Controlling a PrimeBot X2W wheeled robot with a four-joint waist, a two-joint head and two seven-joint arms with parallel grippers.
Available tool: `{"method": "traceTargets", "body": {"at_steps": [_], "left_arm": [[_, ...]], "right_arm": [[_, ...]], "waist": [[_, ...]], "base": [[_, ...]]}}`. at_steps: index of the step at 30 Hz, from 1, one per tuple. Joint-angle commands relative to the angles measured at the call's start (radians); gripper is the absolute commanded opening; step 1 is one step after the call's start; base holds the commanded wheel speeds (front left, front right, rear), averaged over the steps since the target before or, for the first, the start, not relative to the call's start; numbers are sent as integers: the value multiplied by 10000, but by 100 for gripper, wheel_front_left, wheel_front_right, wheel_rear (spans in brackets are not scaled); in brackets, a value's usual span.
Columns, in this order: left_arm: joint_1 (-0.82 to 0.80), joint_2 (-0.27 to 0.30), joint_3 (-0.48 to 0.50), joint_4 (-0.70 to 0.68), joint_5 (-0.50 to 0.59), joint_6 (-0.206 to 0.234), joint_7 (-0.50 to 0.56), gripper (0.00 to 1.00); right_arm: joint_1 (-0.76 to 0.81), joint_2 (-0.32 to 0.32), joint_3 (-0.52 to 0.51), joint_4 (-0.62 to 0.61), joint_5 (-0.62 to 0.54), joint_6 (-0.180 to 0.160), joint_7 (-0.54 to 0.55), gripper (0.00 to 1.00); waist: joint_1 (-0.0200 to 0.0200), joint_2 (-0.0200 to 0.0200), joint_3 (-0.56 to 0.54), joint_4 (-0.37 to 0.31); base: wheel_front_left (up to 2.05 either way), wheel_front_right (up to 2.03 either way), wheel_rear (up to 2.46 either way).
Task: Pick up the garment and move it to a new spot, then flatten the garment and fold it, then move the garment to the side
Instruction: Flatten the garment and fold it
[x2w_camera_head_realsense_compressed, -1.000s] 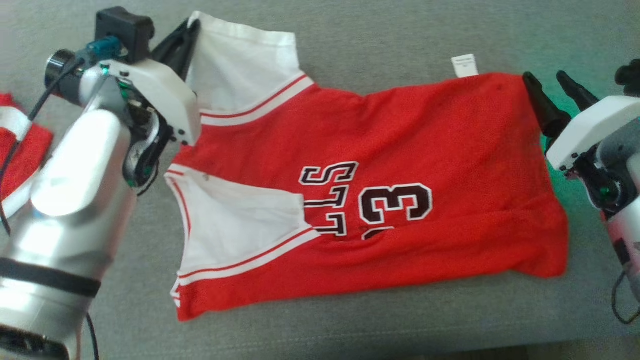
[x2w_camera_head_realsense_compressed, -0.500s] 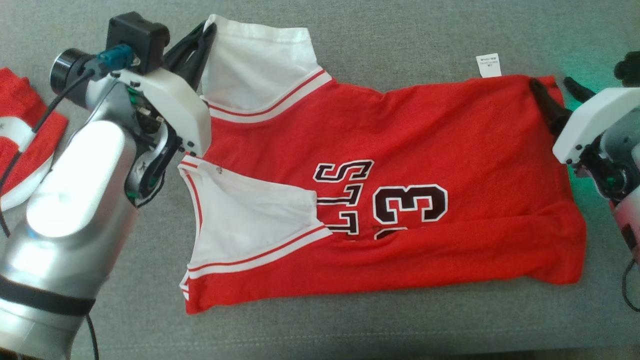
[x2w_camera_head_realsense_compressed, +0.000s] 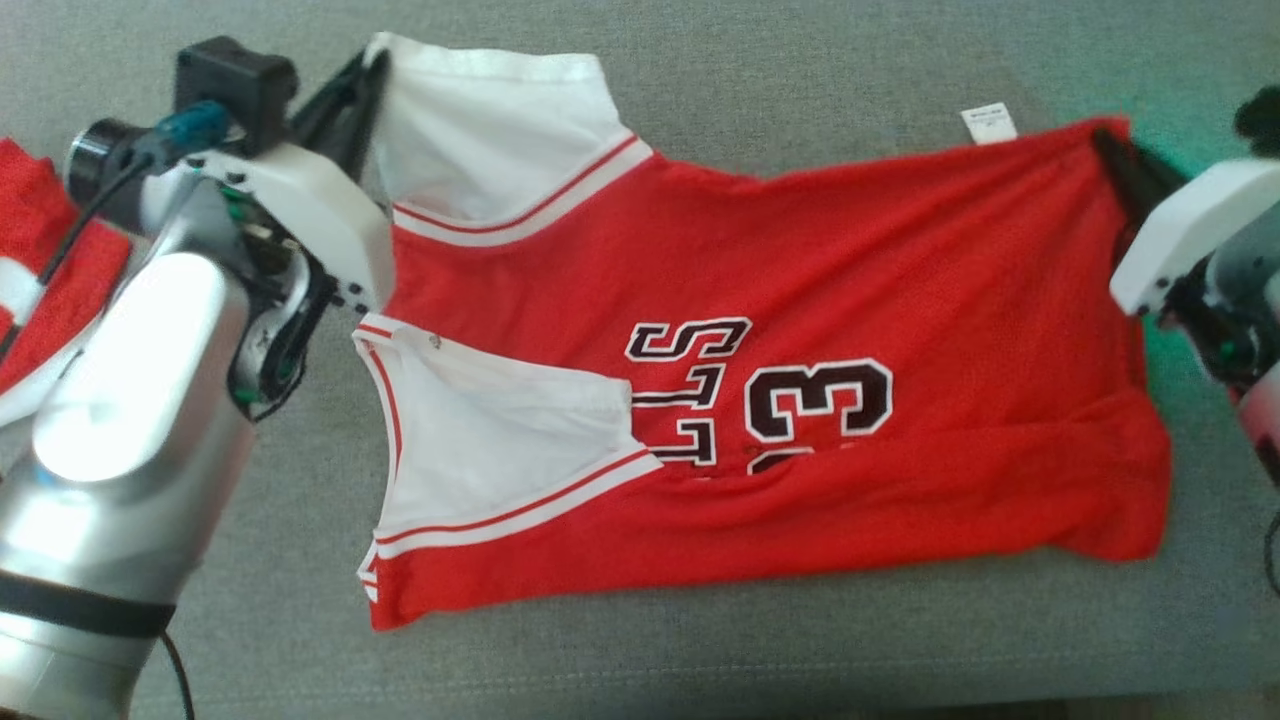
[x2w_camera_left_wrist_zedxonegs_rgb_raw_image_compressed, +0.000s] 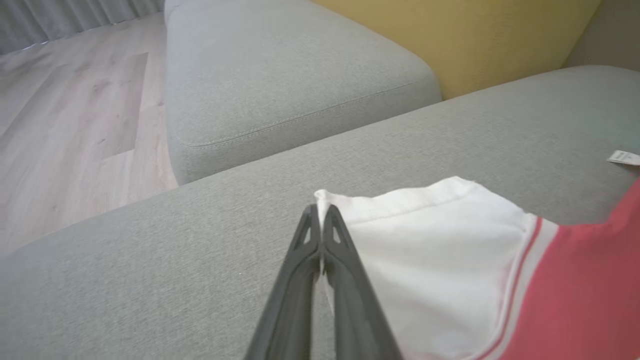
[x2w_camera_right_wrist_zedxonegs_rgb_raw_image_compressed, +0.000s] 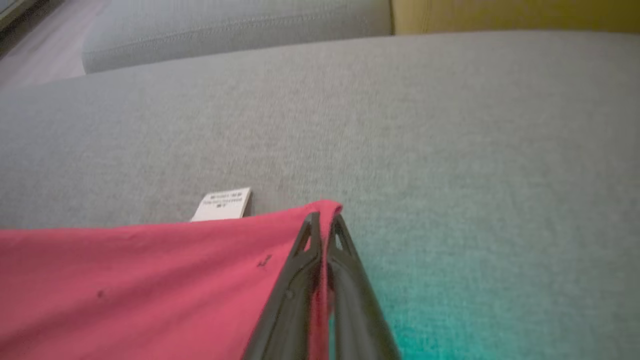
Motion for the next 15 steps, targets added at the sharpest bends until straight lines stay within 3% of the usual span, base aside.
{"method": "traceTargets", "body": {"at_steps": [1, 15], "left_arm": [[-501, 407, 569, -83, -52, 143, -206, 0], [-2216, -410, 892, 1871, 221, 470, -2134, 0]], "right_arm": [[-318, -281, 52, -40, -125, 33, -402, 0], [-1730, 9, 284, 1504, -651, 33, -2607, 0]], "waist": [[0, 0, 24, -16], [0, 0, 174, -13]], "base": [[0, 0, 0], [0, 0, 0]]}}
